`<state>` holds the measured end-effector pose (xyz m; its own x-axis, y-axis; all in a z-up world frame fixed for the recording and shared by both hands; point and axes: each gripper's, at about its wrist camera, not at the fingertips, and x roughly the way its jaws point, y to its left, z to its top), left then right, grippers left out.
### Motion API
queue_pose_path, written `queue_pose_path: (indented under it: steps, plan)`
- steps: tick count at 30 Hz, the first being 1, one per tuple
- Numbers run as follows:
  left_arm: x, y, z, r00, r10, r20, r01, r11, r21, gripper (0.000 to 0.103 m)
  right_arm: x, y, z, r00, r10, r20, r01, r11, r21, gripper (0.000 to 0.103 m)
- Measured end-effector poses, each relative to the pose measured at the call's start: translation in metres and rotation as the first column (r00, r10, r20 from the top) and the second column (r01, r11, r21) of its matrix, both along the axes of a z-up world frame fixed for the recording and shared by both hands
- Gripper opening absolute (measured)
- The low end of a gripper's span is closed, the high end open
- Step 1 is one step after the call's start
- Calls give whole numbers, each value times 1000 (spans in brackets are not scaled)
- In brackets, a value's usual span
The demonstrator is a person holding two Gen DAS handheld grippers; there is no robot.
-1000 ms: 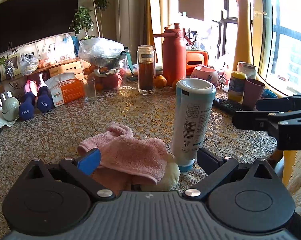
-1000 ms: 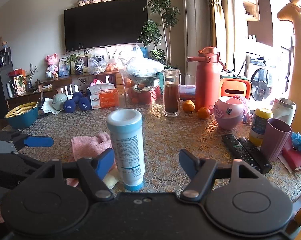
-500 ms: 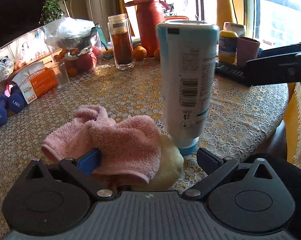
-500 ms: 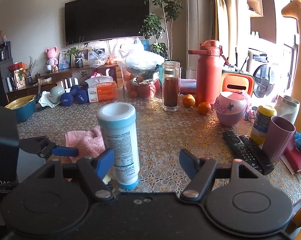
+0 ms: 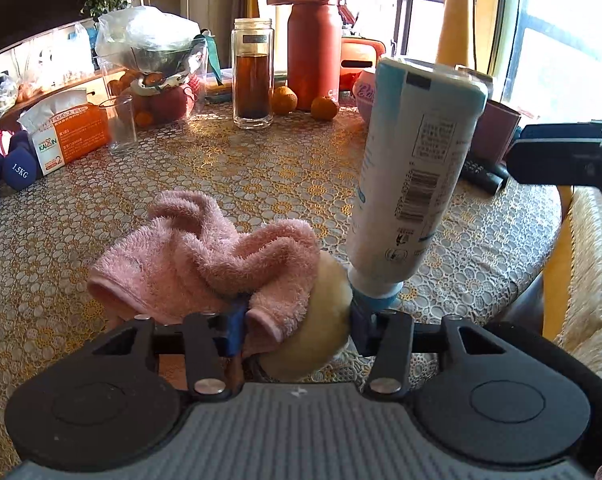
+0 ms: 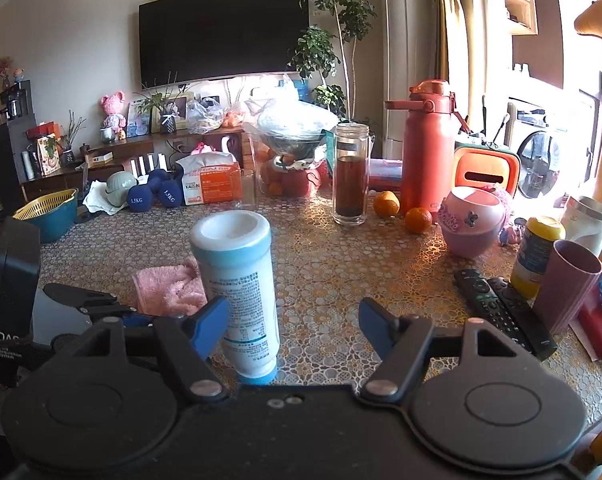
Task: Organize objects
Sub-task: 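Grasp the pink towel and cream ball with the left tool while the right tool holds the bottle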
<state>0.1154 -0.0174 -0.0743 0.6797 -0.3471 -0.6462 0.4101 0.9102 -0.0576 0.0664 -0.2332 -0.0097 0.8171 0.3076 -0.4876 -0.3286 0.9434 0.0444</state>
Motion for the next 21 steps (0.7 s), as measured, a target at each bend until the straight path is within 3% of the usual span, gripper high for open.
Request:
queue_pose_path:
  steps: [6,13,17,21]
  plan:
    - [8,13,17,1000,18,-24,-20,997,-81,35,1,1,4,996,82,27,-82,997,0,72]
    - [11,34,50,999,38,-29,-42,985,-170,33,12,18,-7,977,209,40,-206,975,-85,70]
    - [2,43,84,1000,28,-13,-30,971,-236,33,18,27,-10,966,249,76,-239,964,-114,70]
    - [-9,43,125,998,2,61,14,966,-257,33,25,30,-12,959,270,85,-260,958,-119,70]
